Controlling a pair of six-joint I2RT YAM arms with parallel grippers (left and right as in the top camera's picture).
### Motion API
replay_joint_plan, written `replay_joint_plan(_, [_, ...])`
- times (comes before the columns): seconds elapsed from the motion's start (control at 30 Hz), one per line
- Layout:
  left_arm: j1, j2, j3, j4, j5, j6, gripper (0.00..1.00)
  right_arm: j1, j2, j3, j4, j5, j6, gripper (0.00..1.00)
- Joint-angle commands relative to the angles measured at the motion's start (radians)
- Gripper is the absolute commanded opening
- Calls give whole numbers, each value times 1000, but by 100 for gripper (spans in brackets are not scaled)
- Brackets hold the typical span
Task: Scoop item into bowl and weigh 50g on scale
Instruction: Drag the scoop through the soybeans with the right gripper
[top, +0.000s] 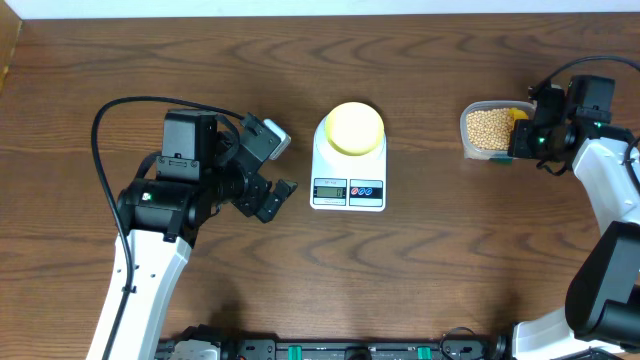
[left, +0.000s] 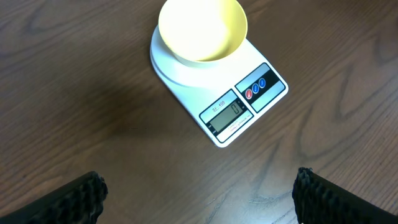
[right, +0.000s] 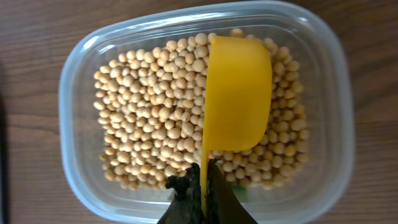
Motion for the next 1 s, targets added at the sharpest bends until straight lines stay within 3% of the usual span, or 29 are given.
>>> replay_joint_plan(0.0, [4, 6, -3, -1, 13, 16, 97, 7, 15, -9, 5, -108, 43, 1])
replay_joint_plan(0.97, [4, 6, -3, -1, 13, 16, 97, -179, 51, -13, -39, -447, 61, 1])
